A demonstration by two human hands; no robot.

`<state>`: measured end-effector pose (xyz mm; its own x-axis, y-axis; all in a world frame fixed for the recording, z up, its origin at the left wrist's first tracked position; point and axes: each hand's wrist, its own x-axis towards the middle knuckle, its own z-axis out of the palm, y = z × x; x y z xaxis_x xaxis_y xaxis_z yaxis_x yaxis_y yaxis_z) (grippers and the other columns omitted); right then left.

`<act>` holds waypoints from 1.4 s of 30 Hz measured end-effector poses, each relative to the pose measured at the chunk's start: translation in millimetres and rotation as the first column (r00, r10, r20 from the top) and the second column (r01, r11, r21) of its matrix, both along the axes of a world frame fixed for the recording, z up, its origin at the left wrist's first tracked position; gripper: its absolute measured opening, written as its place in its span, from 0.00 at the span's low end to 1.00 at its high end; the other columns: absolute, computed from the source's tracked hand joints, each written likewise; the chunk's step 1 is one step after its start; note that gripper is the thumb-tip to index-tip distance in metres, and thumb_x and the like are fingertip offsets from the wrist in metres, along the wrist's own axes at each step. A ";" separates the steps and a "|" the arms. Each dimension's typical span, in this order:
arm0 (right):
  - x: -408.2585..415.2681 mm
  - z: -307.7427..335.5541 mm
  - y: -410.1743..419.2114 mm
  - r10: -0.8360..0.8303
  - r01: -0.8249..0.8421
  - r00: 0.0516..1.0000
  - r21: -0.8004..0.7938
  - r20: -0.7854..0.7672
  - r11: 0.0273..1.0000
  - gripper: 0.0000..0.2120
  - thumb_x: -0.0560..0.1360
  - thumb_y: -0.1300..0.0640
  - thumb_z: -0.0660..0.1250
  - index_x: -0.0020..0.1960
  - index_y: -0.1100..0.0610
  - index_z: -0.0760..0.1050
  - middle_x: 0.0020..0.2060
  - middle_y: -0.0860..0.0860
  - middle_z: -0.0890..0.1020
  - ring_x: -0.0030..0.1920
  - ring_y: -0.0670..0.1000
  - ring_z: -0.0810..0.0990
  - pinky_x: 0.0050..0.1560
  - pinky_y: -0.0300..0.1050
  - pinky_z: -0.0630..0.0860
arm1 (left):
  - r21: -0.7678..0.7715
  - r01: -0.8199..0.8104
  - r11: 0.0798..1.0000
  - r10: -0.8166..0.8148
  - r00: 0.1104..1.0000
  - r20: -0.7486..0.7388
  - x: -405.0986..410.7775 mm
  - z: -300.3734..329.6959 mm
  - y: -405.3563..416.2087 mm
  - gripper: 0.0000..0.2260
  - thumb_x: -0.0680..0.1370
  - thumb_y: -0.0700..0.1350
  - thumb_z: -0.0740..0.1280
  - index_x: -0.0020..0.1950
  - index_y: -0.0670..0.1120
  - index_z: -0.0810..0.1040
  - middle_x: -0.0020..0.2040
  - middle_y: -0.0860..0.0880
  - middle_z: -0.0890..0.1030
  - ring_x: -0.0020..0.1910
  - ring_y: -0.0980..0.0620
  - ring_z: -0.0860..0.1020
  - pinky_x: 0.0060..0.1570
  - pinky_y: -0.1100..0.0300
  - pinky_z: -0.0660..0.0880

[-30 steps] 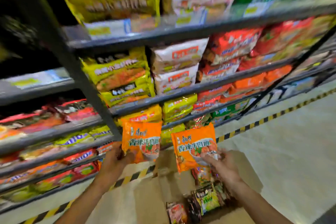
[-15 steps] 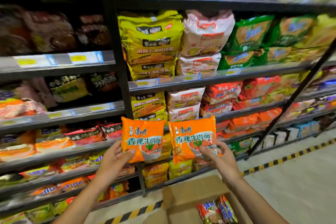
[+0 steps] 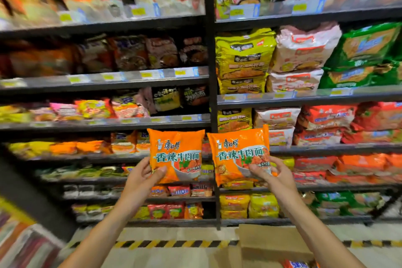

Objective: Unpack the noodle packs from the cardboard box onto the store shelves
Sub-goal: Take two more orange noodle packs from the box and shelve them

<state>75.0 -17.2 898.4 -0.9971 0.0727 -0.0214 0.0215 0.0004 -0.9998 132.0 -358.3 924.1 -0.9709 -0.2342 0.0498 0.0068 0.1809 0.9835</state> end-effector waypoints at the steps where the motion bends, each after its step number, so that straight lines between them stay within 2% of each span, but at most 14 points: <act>1: 3.6 5.0 -12.9 0.017 -0.017 1.000 -0.007 -0.008 1.000 0.23 0.70 0.52 0.77 0.62 0.49 0.73 0.48 0.37 0.76 0.47 0.38 0.75 0.48 0.45 0.76 | 0.001 -0.009 1.000 0.009 1.000 -0.008 8.6 4.7 -12.1 0.17 0.76 0.46 0.72 0.64 0.51 0.76 0.55 0.54 0.85 0.55 0.57 0.82 0.46 0.67 0.79; 3: 10.2 15.3 -40.7 0.048 -0.048 0.999 0.012 -0.012 0.999 0.23 0.69 0.52 0.78 0.61 0.49 0.74 0.48 0.39 0.79 0.47 0.38 0.77 0.49 0.46 0.77 | 0.005 -0.024 1.000 0.024 1.000 -0.021 22.3 14.7 -37.6 0.17 0.77 0.46 0.71 0.65 0.52 0.75 0.56 0.54 0.84 0.55 0.57 0.82 0.47 0.65 0.80; 5: 16.4 25.1 -70.6 0.078 -0.078 0.997 0.025 -0.027 0.997 0.26 0.66 0.48 0.81 0.59 0.49 0.76 0.49 0.44 0.83 0.48 0.42 0.82 0.51 0.50 0.79 | 0.002 -0.054 0.999 0.054 0.998 -0.043 30.0 22.8 -70.2 0.17 0.77 0.47 0.71 0.65 0.52 0.75 0.57 0.54 0.84 0.56 0.57 0.82 0.53 0.60 0.79; 7: 21.4 32.6 -102.1 0.077 -0.076 0.996 0.032 -0.044 0.997 0.27 0.64 0.46 0.82 0.59 0.49 0.76 0.50 0.46 0.85 0.49 0.46 0.84 0.49 0.49 0.81 | 0.021 -0.084 0.996 0.085 0.994 -0.071 35.3 30.6 -104.6 0.17 0.76 0.47 0.71 0.65 0.53 0.76 0.57 0.54 0.84 0.57 0.56 0.81 0.57 0.55 0.78; 10: 26.4 48.5 -158.9 0.065 -0.065 0.996 -0.004 -0.062 0.998 0.24 0.67 0.50 0.80 0.58 0.48 0.74 0.47 0.41 0.83 0.47 0.44 0.83 0.45 0.44 0.78 | 0.045 -0.094 0.995 0.099 0.987 -0.123 43.2 39.2 -160.1 0.14 0.77 0.46 0.70 0.62 0.55 0.77 0.57 0.57 0.84 0.57 0.59 0.81 0.56 0.60 0.76; 13: 26.5 63.3 -226.4 0.060 -0.061 0.994 -0.003 -0.086 0.998 0.32 0.58 0.41 0.83 0.57 0.46 0.76 0.45 0.44 0.87 0.46 0.45 0.86 0.44 0.44 0.78 | 0.073 -0.109 0.991 0.118 0.984 -0.135 49.9 44.1 -226.5 0.16 0.75 0.49 0.71 0.63 0.57 0.77 0.58 0.57 0.83 0.59 0.57 0.80 0.61 0.53 0.75; 18: 22.2 72.2 -326.6 0.061 -0.061 0.992 0.004 -0.108 0.998 0.30 0.59 0.42 0.81 0.59 0.48 0.78 0.50 0.48 0.87 0.52 0.52 0.85 0.53 0.55 0.80 | 0.095 -0.114 0.989 0.129 0.978 -0.165 63.8 54.7 -322.3 0.17 0.73 0.57 0.74 0.61 0.61 0.78 0.60 0.55 0.82 0.61 0.55 0.79 0.65 0.48 0.73; 22: 21.4 77.5 -378.3 0.079 -0.080 0.990 -0.010 -0.114 0.997 0.26 0.62 0.45 0.80 0.58 0.48 0.79 0.50 0.50 0.86 0.53 0.54 0.84 0.47 0.48 0.78 | 0.118 -0.153 0.981 0.172 0.970 -0.172 59.8 59.5 -373.8 0.24 0.72 0.59 0.74 0.66 0.56 0.76 0.60 0.56 0.82 0.63 0.54 0.78 0.67 0.46 0.72; 24: 17.5 79.6 -394.0 0.091 -0.093 0.990 -0.012 -0.112 0.996 0.27 0.63 0.46 0.81 0.60 0.48 0.78 0.51 0.50 0.86 0.53 0.53 0.84 0.51 0.52 0.79 | 0.116 -0.158 0.981 0.177 0.967 -0.184 52.4 62.2 -389.9 0.20 0.73 0.55 0.73 0.64 0.56 0.76 0.58 0.57 0.83 0.61 0.55 0.79 0.65 0.48 0.73; 26: 12.2 83.9 -404.8 0.090 -0.092 0.990 -0.013 -0.110 0.996 0.27 0.64 0.50 0.80 0.61 0.50 0.77 0.50 0.51 0.87 0.51 0.53 0.85 0.50 0.51 0.80 | 0.109 -0.153 0.982 0.172 0.965 -0.198 43.5 64.4 -400.3 0.16 0.75 0.51 0.71 0.61 0.57 0.77 0.56 0.58 0.83 0.58 0.57 0.80 0.62 0.52 0.75; 31: -14.4 93.4 -426.1 0.114 -0.116 0.984 -0.008 -0.141 0.993 0.24 0.66 0.53 0.79 0.59 0.51 0.78 0.46 0.50 0.88 0.48 0.52 0.86 0.46 0.48 0.80 | 0.119 -0.177 0.977 0.200 0.954 -0.222 13.3 66.3 -426.5 0.17 0.74 0.51 0.70 0.63 0.53 0.77 0.57 0.54 0.84 0.58 0.56 0.81 0.59 0.54 0.77; 33: -32.7 91.6 -436.0 0.123 -0.125 0.982 -0.010 -0.144 0.992 0.25 0.65 0.51 0.80 0.60 0.50 0.78 0.47 0.50 0.87 0.50 0.53 0.86 0.48 0.51 0.81 | 0.100 -0.175 0.980 0.195 0.950 -0.245 -2.8 69.6 -437.9 0.16 0.75 0.50 0.70 0.63 0.53 0.77 0.57 0.54 0.84 0.58 0.56 0.81 0.57 0.57 0.77; 37: -71.6 93.7 -464.1 0.139 -0.148 0.971 -0.031 -0.193 0.989 0.30 0.60 0.40 0.82 0.58 0.44 0.78 0.51 0.48 0.87 0.57 0.54 0.83 0.62 0.62 0.77 | 0.080 -0.178 0.981 0.194 0.940 -0.280 -37.1 82.2 -463.2 0.14 0.78 0.46 0.69 0.63 0.51 0.77 0.57 0.54 0.84 0.58 0.57 0.80 0.56 0.57 0.76; 42: -122.3 109.5 -515.6 0.181 -0.197 0.956 -0.048 -0.230 0.979 0.34 0.56 0.37 0.82 0.58 0.46 0.78 0.52 0.47 0.86 0.56 0.51 0.83 0.60 0.57 0.78 | -0.017 -0.249 0.968 0.231 0.919 -0.319 -82.7 105.6 -511.8 0.14 0.78 0.48 0.69 0.63 0.55 0.77 0.58 0.56 0.83 0.59 0.59 0.79 0.59 0.57 0.75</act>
<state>-47.3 -532.8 1007.8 -0.9723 -0.1116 0.2054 -0.1964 -0.0866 -0.9767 49.3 -870.1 1029.8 -0.8190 -0.4465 0.3603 0.2608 0.2697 0.9270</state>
